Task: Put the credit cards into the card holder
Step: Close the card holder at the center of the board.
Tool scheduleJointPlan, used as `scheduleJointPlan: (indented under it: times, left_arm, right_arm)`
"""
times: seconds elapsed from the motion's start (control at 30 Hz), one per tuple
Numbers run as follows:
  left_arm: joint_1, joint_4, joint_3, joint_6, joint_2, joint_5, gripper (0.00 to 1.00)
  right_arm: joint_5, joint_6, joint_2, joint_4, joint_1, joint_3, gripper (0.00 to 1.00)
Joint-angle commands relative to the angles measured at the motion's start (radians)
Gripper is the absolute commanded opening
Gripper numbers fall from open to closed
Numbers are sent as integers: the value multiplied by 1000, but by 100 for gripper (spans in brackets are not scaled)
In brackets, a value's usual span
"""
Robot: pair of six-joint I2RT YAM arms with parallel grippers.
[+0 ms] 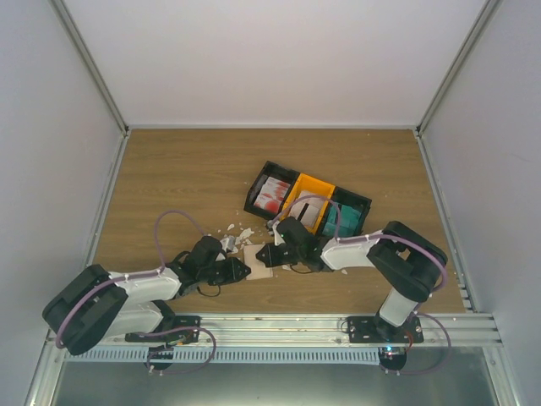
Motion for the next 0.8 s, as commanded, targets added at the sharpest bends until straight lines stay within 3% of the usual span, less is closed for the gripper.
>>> scheduleJointPlan:
  times: [0.0,0.77]
  left_arm:
    - [-8,-28,-5,2,52,-71,19]
    - [-8,-15,12,-7,109,-86,15]
  right_arm:
    - [-40,19,59,-55,57,-91,1]
    - [-10,-76,130,74,90,-231,1]
